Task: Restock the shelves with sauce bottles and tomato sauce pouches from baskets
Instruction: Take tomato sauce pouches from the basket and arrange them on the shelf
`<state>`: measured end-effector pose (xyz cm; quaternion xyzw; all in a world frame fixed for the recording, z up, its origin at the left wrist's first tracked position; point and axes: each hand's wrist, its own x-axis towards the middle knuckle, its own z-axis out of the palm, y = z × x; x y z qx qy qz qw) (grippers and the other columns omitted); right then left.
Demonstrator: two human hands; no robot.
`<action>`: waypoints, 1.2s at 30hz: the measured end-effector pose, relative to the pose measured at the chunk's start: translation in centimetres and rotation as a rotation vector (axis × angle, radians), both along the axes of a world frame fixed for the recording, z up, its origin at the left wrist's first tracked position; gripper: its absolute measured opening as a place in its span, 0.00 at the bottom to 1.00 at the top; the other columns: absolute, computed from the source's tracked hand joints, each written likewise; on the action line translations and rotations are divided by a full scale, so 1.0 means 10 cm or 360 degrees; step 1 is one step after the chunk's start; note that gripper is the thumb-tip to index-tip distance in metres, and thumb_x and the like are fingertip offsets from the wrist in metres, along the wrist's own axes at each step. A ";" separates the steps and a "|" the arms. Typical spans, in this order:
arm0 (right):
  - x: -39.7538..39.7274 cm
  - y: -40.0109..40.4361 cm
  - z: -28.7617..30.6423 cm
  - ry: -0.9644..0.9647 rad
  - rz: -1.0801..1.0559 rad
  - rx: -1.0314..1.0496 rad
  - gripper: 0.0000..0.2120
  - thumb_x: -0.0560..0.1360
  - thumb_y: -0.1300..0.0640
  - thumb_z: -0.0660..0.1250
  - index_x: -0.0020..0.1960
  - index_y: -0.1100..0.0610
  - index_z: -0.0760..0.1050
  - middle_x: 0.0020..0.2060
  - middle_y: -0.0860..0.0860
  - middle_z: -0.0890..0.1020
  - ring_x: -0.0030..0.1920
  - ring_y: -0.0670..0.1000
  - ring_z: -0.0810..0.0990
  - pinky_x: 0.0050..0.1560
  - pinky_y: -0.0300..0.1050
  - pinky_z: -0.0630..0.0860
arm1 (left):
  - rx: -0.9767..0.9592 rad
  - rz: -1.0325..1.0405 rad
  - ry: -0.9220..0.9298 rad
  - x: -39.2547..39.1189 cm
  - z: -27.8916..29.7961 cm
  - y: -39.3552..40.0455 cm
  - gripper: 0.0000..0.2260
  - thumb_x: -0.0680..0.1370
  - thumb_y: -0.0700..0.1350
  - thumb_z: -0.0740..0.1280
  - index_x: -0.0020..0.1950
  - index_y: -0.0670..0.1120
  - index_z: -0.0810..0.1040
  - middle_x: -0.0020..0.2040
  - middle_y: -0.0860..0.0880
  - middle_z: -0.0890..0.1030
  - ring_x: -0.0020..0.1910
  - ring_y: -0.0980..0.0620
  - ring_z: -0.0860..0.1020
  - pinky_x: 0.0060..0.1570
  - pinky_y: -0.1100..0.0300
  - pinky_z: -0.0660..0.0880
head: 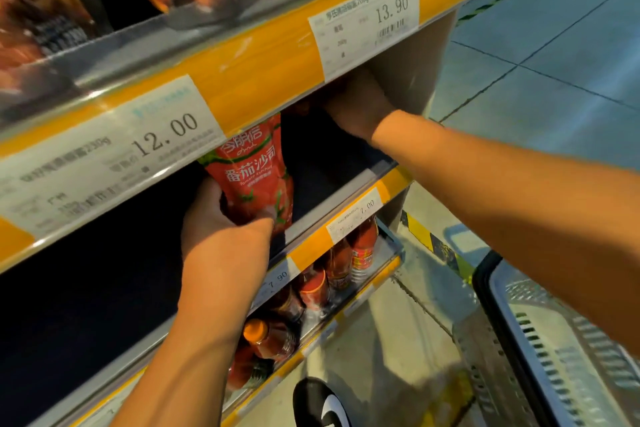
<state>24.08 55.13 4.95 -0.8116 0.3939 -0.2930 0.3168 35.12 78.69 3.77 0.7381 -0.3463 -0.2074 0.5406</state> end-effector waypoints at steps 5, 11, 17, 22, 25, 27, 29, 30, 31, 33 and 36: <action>-0.83 0.67 -0.22 0.0136 0.0065 -0.0653 0.18 0.81 0.48 0.64 0.66 0.55 0.78 0.55 0.53 0.81 0.58 0.55 0.78 0.62 0.51 0.72 | 0.0307 0.0062 -0.0119 0.04 -0.02 0.04 0.16 0.73 0.44 0.79 0.54 0.60 0.79 0.49 0.60 0.83 0.49 0.57 0.81 0.51 0.57 0.77; -1.13 1.07 -0.69 0.0574 0.0154 -0.0735 0.25 0.80 0.42 0.60 0.72 0.53 0.74 0.69 0.49 0.76 0.72 0.52 0.70 0.80 0.61 0.52 | 0.0408 0.0017 -0.0197 -0.16 -0.01 -0.26 0.11 0.73 0.47 0.79 0.49 0.58 0.81 0.47 0.59 0.85 0.47 0.53 0.84 0.51 0.53 0.80; -1.03 1.07 -0.78 0.0350 0.0025 -0.0765 0.24 0.75 0.45 0.69 0.67 0.55 0.78 0.64 0.50 0.79 0.67 0.54 0.75 0.79 0.62 0.56 | 0.0321 -0.0095 -0.0438 -0.49 0.02 -0.76 0.15 0.74 0.45 0.77 0.58 0.55 0.82 0.55 0.53 0.86 0.54 0.48 0.84 0.57 0.50 0.80; -1.04 1.04 -0.81 0.0278 0.0004 -0.0816 0.23 0.75 0.47 0.70 0.67 0.56 0.79 0.64 0.51 0.80 0.67 0.53 0.76 0.78 0.61 0.59 | 0.0327 -0.0146 -0.0506 -0.35 0.00 -1.11 0.18 0.74 0.44 0.77 0.63 0.47 0.80 0.60 0.47 0.84 0.59 0.46 0.82 0.62 0.43 0.79; -1.03 1.02 -0.82 0.0276 0.0002 -0.0821 0.23 0.75 0.47 0.69 0.67 0.56 0.79 0.64 0.51 0.80 0.67 0.53 0.76 0.78 0.61 0.59 | 0.0331 -0.0182 -0.0622 -0.26 0.00 -1.24 0.22 0.75 0.45 0.77 0.69 0.47 0.77 0.65 0.47 0.82 0.64 0.47 0.80 0.66 0.45 0.77; -1.02 1.03 -0.82 0.0271 -0.0008 -0.0829 0.23 0.75 0.48 0.70 0.66 0.57 0.79 0.63 0.52 0.80 0.66 0.54 0.76 0.78 0.61 0.59 | 0.0334 -0.0216 -0.0662 -0.21 -0.01 -1.32 0.24 0.77 0.45 0.76 0.72 0.48 0.75 0.69 0.47 0.80 0.68 0.48 0.78 0.69 0.48 0.74; -1.02 1.03 -0.82 0.0271 -0.0017 -0.0829 0.22 0.74 0.48 0.70 0.66 0.57 0.79 0.62 0.52 0.80 0.65 0.54 0.76 0.77 0.61 0.61 | 0.0315 -0.0233 -0.0679 -0.18 -0.02 -1.41 0.26 0.77 0.45 0.75 0.74 0.48 0.74 0.71 0.48 0.78 0.71 0.48 0.76 0.71 0.48 0.72; -1.01 1.03 -0.82 0.0280 -0.0016 -0.0823 0.22 0.74 0.49 0.70 0.66 0.57 0.80 0.62 0.52 0.80 0.65 0.54 0.76 0.77 0.61 0.61 | 0.0308 -0.0228 -0.0690 -0.17 -0.03 -1.44 0.27 0.77 0.46 0.75 0.75 0.48 0.73 0.72 0.48 0.77 0.72 0.47 0.75 0.72 0.46 0.72; -1.00 1.04 -0.81 0.0288 -0.0016 -0.0816 0.22 0.74 0.49 0.70 0.65 0.57 0.80 0.62 0.53 0.80 0.65 0.55 0.76 0.77 0.61 0.62 | 0.0315 -0.0213 -0.0707 -0.16 -0.03 -1.47 0.27 0.78 0.46 0.75 0.76 0.48 0.72 0.73 0.47 0.76 0.73 0.47 0.74 0.72 0.45 0.72; -0.99 1.03 -0.80 0.0290 -0.0020 -0.0805 0.22 0.73 0.50 0.70 0.65 0.57 0.80 0.62 0.52 0.80 0.65 0.55 0.77 0.77 0.61 0.62 | 0.0341 -0.0184 -0.0742 -0.14 -0.03 -1.53 0.28 0.79 0.46 0.74 0.78 0.47 0.70 0.76 0.47 0.73 0.75 0.46 0.71 0.74 0.47 0.69; -0.99 1.03 -0.79 0.0317 -0.0008 -0.0783 0.22 0.73 0.50 0.68 0.65 0.56 0.79 0.61 0.51 0.80 0.65 0.54 0.76 0.78 0.60 0.60 | 0.0400 -0.0150 -0.0752 -0.14 -0.03 -1.61 0.30 0.80 0.48 0.72 0.80 0.48 0.67 0.78 0.46 0.70 0.77 0.45 0.68 0.74 0.49 0.66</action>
